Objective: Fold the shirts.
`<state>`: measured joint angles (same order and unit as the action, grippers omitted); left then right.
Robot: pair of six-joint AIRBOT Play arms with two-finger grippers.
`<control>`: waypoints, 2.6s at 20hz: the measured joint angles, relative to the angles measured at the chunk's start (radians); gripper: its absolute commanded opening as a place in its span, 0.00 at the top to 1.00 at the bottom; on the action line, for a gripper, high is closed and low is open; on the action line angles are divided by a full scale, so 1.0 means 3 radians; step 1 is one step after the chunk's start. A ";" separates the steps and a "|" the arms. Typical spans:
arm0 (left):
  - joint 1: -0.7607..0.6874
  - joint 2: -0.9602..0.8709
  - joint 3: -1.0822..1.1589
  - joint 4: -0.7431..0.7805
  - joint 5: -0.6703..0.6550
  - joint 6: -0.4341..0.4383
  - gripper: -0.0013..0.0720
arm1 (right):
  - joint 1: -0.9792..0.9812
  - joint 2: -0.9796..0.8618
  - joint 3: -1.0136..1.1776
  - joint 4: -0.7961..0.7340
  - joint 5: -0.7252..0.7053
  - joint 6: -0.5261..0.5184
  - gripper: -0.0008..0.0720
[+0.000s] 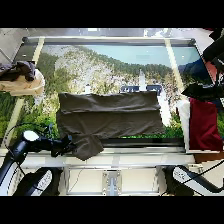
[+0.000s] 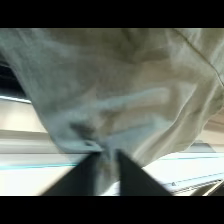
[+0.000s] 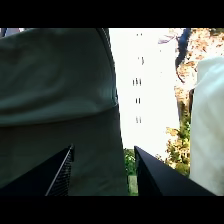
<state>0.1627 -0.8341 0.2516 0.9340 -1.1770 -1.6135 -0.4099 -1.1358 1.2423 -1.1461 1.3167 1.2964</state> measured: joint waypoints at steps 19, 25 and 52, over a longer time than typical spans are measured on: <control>0.0000 0.0168 0.0212 -0.0248 0.0104 0.0183 0.96 | -0.0347 0.0017 -0.2082 0.0070 0.0046 0.0144 0.32; 0.0000 0.0177 0.0216 -0.0251 0.0109 0.0191 0.96 | -0.0390 -0.0052 -0.2443 0.0615 -0.0484 0.0067 0.33; 0.0000 0.1003 0.1305 0.0313 0.0282 -0.0137 0.97 | -0.0299 0.1146 -0.1336 0.0800 0.0298 -0.0211 0.98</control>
<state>0.1627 -0.5331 0.6430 1.0279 -1.0924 -1.6547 -0.4995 -0.7921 0.8413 -0.9062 1.4059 1.2331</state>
